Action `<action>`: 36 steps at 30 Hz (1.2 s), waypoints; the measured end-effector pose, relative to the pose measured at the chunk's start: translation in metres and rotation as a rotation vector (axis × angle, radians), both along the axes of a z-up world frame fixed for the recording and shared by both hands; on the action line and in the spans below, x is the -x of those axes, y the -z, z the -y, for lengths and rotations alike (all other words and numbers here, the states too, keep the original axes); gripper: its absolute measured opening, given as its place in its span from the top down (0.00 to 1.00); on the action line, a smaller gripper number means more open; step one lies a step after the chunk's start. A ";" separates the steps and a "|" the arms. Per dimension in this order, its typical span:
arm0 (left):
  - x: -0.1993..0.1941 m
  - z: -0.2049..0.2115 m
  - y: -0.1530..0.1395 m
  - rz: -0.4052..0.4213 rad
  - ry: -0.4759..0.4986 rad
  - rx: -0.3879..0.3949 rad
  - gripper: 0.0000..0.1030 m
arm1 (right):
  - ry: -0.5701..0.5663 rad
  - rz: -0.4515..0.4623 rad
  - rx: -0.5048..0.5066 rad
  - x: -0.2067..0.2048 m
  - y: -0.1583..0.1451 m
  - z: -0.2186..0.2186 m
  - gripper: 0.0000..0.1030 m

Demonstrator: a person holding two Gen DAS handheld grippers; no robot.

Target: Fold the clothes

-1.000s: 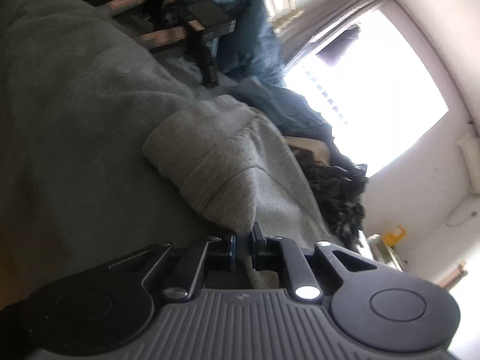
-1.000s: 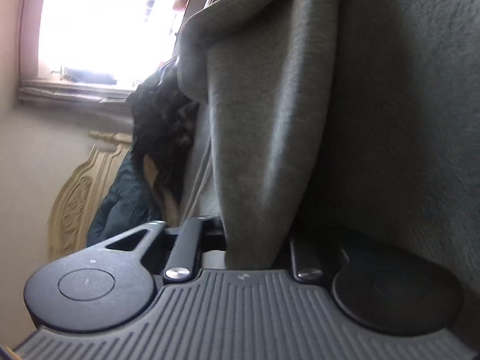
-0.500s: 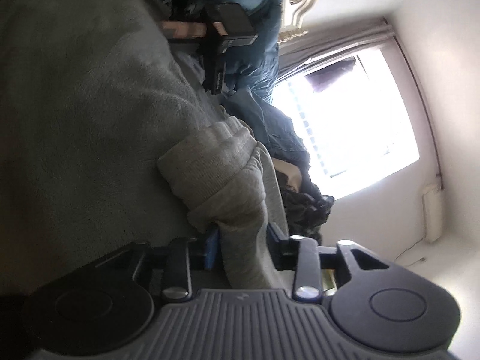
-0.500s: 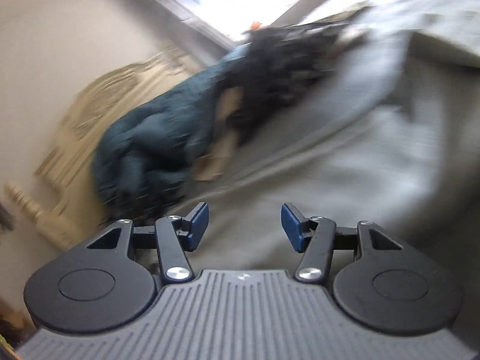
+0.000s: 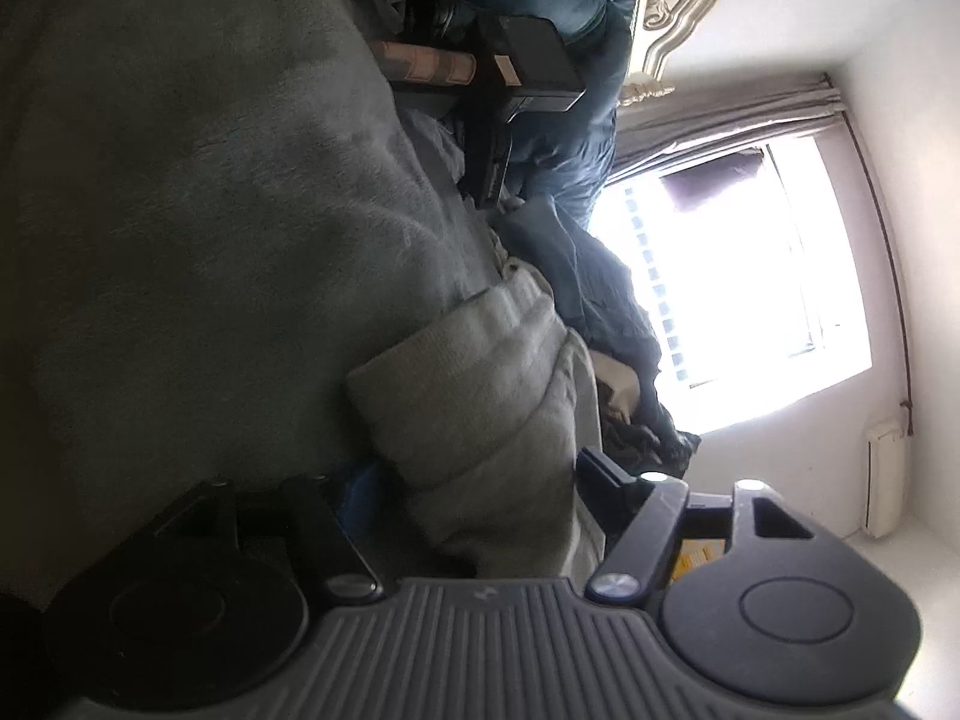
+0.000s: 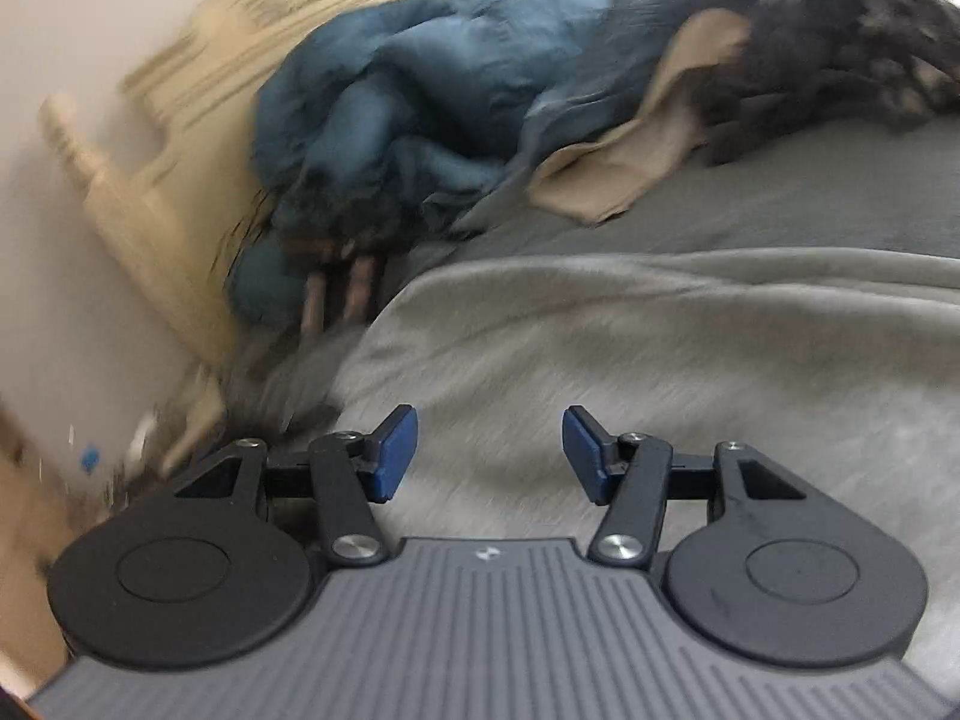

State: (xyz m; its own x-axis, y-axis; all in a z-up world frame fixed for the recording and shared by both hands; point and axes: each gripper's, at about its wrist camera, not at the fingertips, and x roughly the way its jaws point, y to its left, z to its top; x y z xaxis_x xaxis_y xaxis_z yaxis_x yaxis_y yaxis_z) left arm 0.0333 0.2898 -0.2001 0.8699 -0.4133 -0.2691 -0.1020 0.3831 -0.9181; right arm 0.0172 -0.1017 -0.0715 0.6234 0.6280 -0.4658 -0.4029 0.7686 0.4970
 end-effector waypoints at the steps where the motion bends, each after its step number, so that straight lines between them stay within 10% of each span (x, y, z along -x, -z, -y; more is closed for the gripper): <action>1: -0.003 0.001 -0.001 -0.009 -0.011 0.002 0.40 | -0.040 0.029 0.048 0.008 0.003 -0.009 0.48; 7: -0.009 0.008 -0.007 -0.062 -0.049 -0.049 0.62 | -0.173 0.338 0.597 0.060 0.028 -0.087 0.47; 10: -0.007 0.008 -0.012 -0.062 -0.079 -0.070 0.67 | -0.158 0.335 0.714 0.056 0.046 -0.101 0.82; 26: 0.032 -0.049 -0.039 0.045 -0.167 -0.157 0.71 | -0.187 0.351 0.607 0.035 0.040 -0.135 0.93; 32: 0.047 -0.066 -0.045 0.070 -0.161 -0.289 0.58 | -0.296 0.243 0.534 0.024 0.042 -0.124 0.75; 36: 0.057 -0.076 -0.048 0.086 -0.156 -0.377 0.51 | -0.413 0.185 0.341 0.005 -0.008 -0.087 0.53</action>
